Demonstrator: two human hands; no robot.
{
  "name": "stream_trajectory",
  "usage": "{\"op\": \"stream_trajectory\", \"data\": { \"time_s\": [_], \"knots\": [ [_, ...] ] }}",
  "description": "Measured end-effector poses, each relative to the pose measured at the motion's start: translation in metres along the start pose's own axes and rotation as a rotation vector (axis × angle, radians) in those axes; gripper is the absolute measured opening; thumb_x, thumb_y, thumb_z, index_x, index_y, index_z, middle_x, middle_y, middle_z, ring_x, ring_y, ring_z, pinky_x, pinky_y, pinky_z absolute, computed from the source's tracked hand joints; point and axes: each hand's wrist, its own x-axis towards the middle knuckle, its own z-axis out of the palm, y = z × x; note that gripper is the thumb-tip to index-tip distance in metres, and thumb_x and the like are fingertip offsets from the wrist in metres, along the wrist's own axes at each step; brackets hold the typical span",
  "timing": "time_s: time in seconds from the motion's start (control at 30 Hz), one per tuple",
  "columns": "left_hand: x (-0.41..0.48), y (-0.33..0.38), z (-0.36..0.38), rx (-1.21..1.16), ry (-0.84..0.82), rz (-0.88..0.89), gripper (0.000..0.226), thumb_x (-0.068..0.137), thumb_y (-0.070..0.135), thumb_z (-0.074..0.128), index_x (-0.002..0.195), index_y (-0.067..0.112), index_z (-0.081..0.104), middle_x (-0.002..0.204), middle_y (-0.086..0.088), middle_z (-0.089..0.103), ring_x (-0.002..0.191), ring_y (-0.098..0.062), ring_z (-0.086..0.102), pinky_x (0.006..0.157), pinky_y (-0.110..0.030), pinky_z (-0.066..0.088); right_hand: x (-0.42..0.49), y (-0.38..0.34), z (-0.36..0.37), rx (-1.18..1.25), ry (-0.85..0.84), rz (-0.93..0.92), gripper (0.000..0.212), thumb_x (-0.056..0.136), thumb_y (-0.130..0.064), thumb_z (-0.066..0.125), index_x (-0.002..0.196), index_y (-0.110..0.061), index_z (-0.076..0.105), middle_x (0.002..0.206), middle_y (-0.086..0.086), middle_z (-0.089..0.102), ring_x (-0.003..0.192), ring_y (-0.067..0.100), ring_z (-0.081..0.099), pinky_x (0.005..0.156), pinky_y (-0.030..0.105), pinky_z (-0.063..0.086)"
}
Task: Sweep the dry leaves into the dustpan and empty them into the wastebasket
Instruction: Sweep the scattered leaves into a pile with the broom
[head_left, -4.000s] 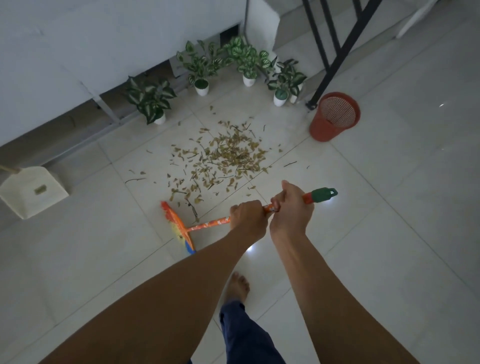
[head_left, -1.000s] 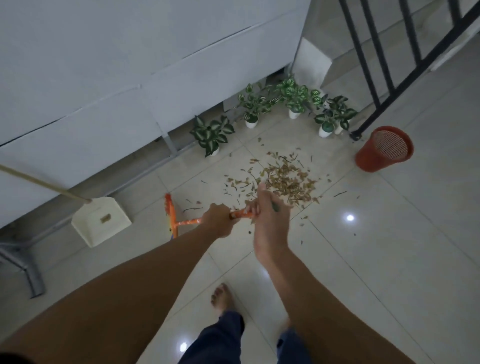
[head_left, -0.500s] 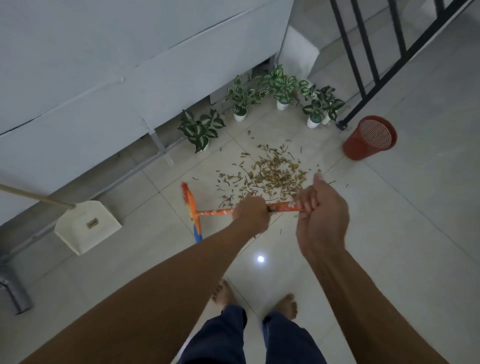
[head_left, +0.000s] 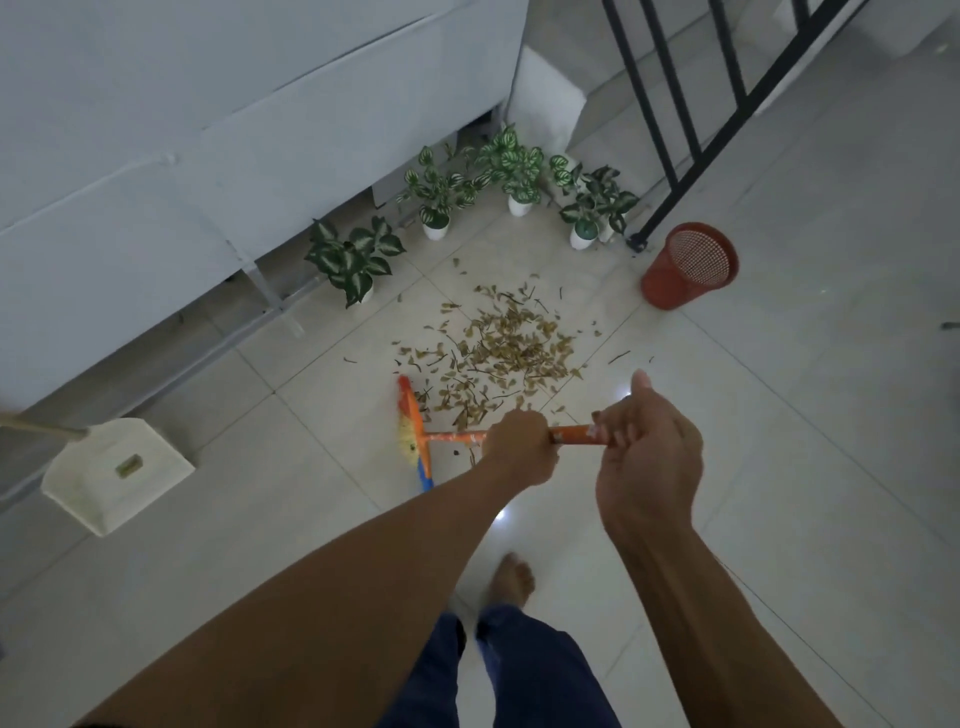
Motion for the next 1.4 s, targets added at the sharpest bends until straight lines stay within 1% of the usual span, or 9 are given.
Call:
{"op": "stream_trajectory", "data": {
  "time_s": [0.1, 0.33, 0.43, 0.57, 0.7, 0.87, 1.03, 1.23, 1.4],
  "knots": [
    [0.007, 0.009, -0.004, 0.020, 0.044, -0.052, 0.025, 0.094, 0.032, 0.055, 0.098, 0.009, 0.063, 0.088, -0.005, 0.057, 0.084, -0.026, 0.063, 0.062, -0.032, 0.044, 0.016, -0.008, -0.006, 0.080, 0.032, 0.022, 0.049, 0.099, -0.014, 0.053, 0.052, -0.003, 0.041, 0.050, 0.006, 0.034, 0.053, 0.019, 0.037, 0.106, 0.058, 0.042],
    [0.014, -0.004, 0.006, 0.023, 0.080, -0.189, 0.020, 0.095, 0.027, 0.052, 0.098, 0.010, 0.063, 0.097, -0.008, 0.063, 0.086, -0.021, 0.062, 0.066, -0.026, 0.046, 0.028, 0.008, 0.001, 0.071, -0.067, 0.047, 0.056, 0.100, -0.013, 0.051, 0.046, -0.014, 0.042, 0.049, 0.004, 0.033, 0.054, 0.020, 0.034, 0.108, 0.060, 0.036],
    [0.024, 0.018, 0.017, -0.053, 0.060, -0.144, 0.021, 0.096, 0.024, 0.049, 0.096, 0.008, 0.062, 0.104, -0.011, 0.064, 0.096, -0.025, 0.062, 0.068, -0.026, 0.039, 0.038, 0.007, -0.011, -0.020, -0.034, -0.009, 0.053, 0.100, -0.013, 0.053, 0.049, -0.007, 0.040, 0.051, 0.007, 0.030, 0.056, 0.023, 0.033, 0.093, 0.049, 0.048],
    [0.042, 0.057, 0.011, -0.032, 0.042, -0.080, 0.024, 0.096, 0.026, 0.048, 0.086, 0.009, 0.060, 0.092, -0.011, 0.066, 0.085, -0.025, 0.063, 0.064, -0.028, 0.038, 0.065, -0.019, -0.029, -0.041, -0.009, -0.081, 0.051, 0.099, -0.010, 0.053, 0.054, 0.007, 0.036, 0.052, 0.012, 0.030, 0.057, 0.026, 0.033, 0.073, 0.034, 0.048],
    [0.054, 0.076, -0.017, 0.017, 0.056, -0.094, 0.030, 0.097, 0.036, 0.051, 0.092, 0.010, 0.064, 0.080, -0.004, 0.056, 0.076, -0.023, 0.060, 0.064, -0.030, 0.047, 0.091, -0.048, -0.033, 0.125, -0.019, -0.021, 0.051, 0.097, -0.010, 0.055, 0.049, -0.003, 0.039, 0.049, 0.007, 0.032, 0.050, 0.020, 0.033, 0.078, 0.038, 0.048],
    [0.053, 0.038, -0.049, 0.131, 0.091, -0.184, 0.023, 0.097, 0.030, 0.049, 0.083, 0.013, 0.056, 0.072, 0.001, 0.051, 0.068, -0.018, 0.057, 0.059, -0.028, 0.046, 0.097, -0.039, -0.007, 0.288, -0.156, 0.076, 0.053, 0.098, -0.009, 0.055, 0.046, -0.013, 0.041, 0.049, 0.005, 0.029, 0.050, 0.019, 0.032, 0.066, 0.039, 0.037],
    [0.041, -0.043, -0.062, 0.205, 0.041, -0.340, 0.019, 0.095, 0.025, 0.052, 0.080, 0.014, 0.055, 0.071, 0.003, 0.049, 0.071, -0.018, 0.059, 0.060, -0.028, 0.047, 0.072, 0.019, 0.041, 0.297, -0.266, 0.210, 0.045, 0.091, -0.017, 0.062, 0.051, -0.015, 0.042, 0.052, 0.007, 0.032, 0.054, 0.020, 0.035, 0.089, 0.049, 0.047],
    [0.059, -0.108, -0.057, 0.169, -0.072, -0.372, 0.012, 0.092, 0.019, 0.053, 0.089, 0.010, 0.061, 0.094, -0.007, 0.061, 0.089, -0.025, 0.066, 0.068, -0.032, 0.052, 0.061, 0.073, 0.104, 0.271, -0.047, 0.323, 0.037, 0.080, -0.015, 0.066, 0.054, -0.013, 0.040, 0.055, 0.006, 0.031, 0.060, 0.023, 0.034, 0.075, 0.037, 0.043],
    [0.082, -0.067, -0.040, 0.116, -0.099, -0.137, 0.011, 0.094, 0.016, 0.051, 0.084, 0.013, 0.055, 0.094, -0.007, 0.057, 0.087, -0.024, 0.064, 0.070, -0.032, 0.053, 0.072, 0.053, 0.078, 0.048, 0.139, 0.196, 0.031, 0.094, -0.005, 0.057, 0.064, 0.002, 0.058, 0.055, 0.010, 0.045, 0.057, 0.023, 0.049, 0.075, 0.026, 0.047]
  ]
}}
